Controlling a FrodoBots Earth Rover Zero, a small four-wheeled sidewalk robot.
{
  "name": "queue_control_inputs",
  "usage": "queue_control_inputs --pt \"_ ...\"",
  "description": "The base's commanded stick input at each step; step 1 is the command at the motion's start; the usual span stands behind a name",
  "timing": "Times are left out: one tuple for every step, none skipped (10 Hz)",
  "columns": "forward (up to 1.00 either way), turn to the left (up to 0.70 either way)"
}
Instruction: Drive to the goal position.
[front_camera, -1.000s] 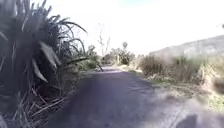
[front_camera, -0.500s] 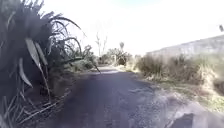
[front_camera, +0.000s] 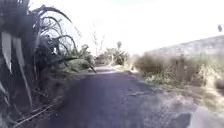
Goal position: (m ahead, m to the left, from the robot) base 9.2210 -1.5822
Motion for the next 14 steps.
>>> queue_control_inputs --pt "0.45 0.00" --pt "0.45 0.00" --pt "0.45 0.00" --pt "0.45 0.00" --pt "0.45 0.00" --pt "0.45 0.00" --pt "0.45 0.00" --pt "0.45 0.00" --pt "0.45 0.00" --pt "0.45 0.00" --pt "0.45 0.00" --pt "0.45 0.00" --pt "0.45 0.00" --pt "0.45 0.00"
